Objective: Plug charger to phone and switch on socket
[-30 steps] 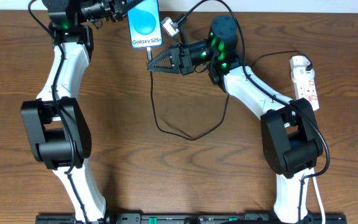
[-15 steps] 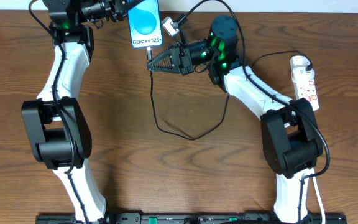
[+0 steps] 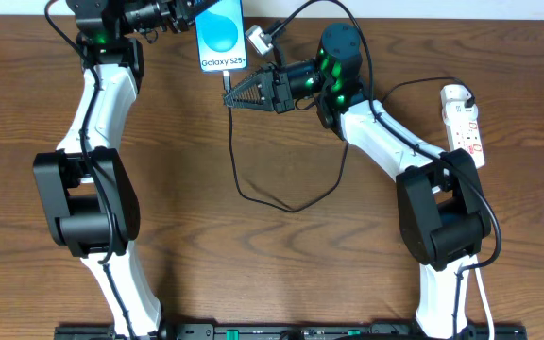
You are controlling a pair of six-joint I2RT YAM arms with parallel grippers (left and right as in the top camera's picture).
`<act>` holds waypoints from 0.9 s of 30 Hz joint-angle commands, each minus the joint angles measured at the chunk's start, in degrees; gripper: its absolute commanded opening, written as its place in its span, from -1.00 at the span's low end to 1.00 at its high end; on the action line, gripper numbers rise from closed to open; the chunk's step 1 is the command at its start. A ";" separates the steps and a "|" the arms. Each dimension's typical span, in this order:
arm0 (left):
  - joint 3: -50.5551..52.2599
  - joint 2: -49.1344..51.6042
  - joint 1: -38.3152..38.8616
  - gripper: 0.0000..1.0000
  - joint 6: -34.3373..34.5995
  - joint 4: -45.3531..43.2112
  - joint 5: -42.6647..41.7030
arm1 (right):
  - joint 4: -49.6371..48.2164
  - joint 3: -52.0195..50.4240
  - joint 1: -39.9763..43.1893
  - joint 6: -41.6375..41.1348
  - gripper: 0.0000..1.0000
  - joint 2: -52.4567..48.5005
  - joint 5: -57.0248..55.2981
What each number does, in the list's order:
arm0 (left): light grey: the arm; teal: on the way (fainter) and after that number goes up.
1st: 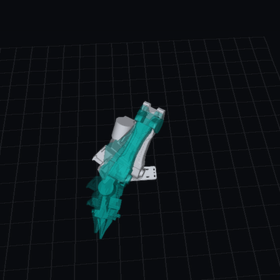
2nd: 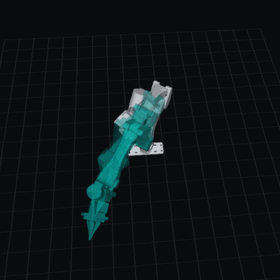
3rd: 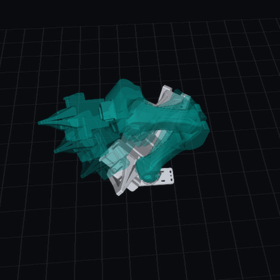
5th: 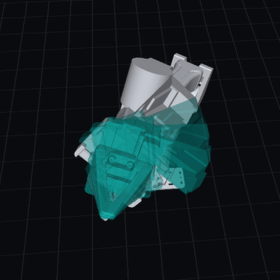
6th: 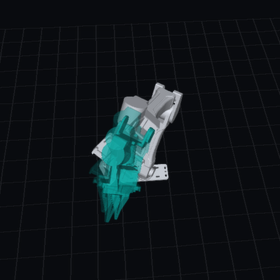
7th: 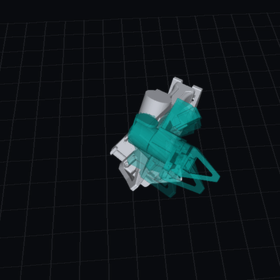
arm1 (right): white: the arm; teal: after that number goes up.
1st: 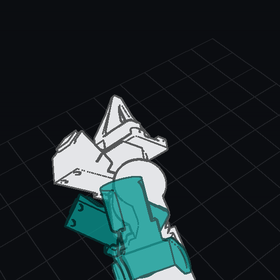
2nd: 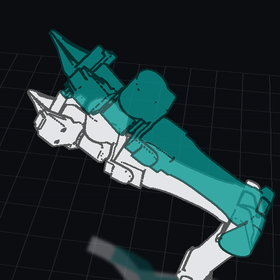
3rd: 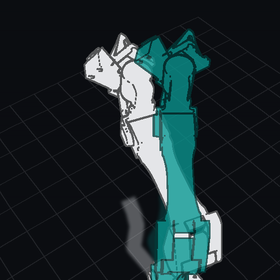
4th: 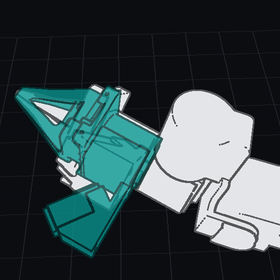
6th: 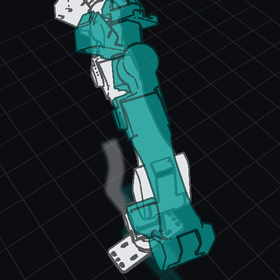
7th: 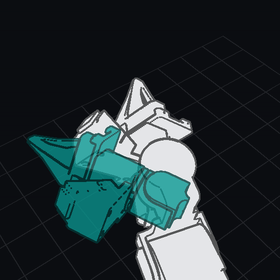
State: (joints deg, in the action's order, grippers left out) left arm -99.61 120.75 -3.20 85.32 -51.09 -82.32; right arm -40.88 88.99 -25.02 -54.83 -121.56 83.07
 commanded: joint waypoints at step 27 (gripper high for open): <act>-0.74 -1.64 0.02 -0.86 -1.31 -0.46 1.05 | -6.08 0.48 0.15 -6.49 -0.98 -0.46 -0.87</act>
State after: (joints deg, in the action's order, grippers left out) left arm -99.61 120.75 -2.85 83.22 -51.03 -82.78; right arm -46.61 88.97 -24.99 -59.55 -122.02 82.52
